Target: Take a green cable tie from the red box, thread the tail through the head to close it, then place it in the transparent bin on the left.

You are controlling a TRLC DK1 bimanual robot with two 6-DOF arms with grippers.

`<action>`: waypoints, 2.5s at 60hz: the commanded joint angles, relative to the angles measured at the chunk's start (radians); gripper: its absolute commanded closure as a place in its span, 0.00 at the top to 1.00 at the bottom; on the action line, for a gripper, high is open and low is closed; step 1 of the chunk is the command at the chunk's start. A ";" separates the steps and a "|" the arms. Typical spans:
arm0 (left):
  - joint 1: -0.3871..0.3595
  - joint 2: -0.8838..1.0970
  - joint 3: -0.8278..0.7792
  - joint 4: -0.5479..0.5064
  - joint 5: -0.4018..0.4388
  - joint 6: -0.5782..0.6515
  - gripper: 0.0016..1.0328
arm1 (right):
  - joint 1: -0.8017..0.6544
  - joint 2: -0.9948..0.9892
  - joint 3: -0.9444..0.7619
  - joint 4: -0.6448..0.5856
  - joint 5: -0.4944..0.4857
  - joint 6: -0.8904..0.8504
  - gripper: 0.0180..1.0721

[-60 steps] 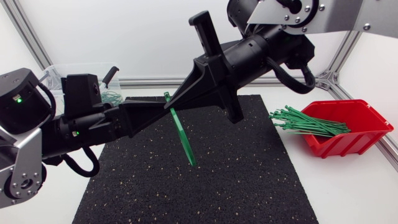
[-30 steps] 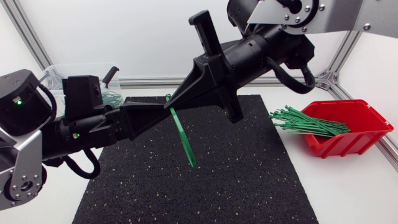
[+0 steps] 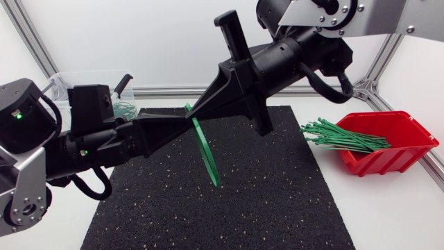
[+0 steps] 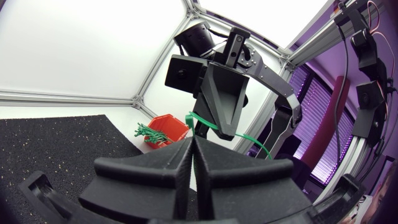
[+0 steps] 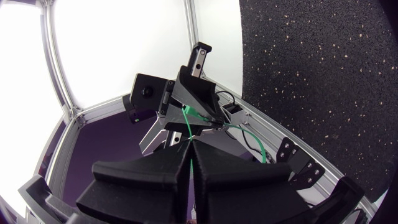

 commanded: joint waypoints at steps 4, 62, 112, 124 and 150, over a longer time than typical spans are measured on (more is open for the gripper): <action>-0.009 -0.021 -0.020 0.023 0.001 -0.023 0.03 | 0.003 -0.016 -0.012 0.010 -0.007 0.020 0.05; 0.002 -0.009 0.003 0.013 -0.016 -0.014 0.03 | 0.026 -0.016 -0.052 0.023 -0.008 0.020 0.05; -0.019 -0.015 -0.001 0.013 -0.008 -0.014 0.03 | 0.019 -0.025 -0.044 0.032 -0.012 0.020 0.05; -0.021 -0.021 -0.003 0.013 -0.007 -0.015 0.03 | 0.002 -0.033 -0.046 0.037 -0.012 0.020 0.05; -0.036 -0.030 -0.006 0.016 -0.007 -0.012 0.03 | -0.007 -0.028 -0.043 0.041 -0.015 0.021 0.05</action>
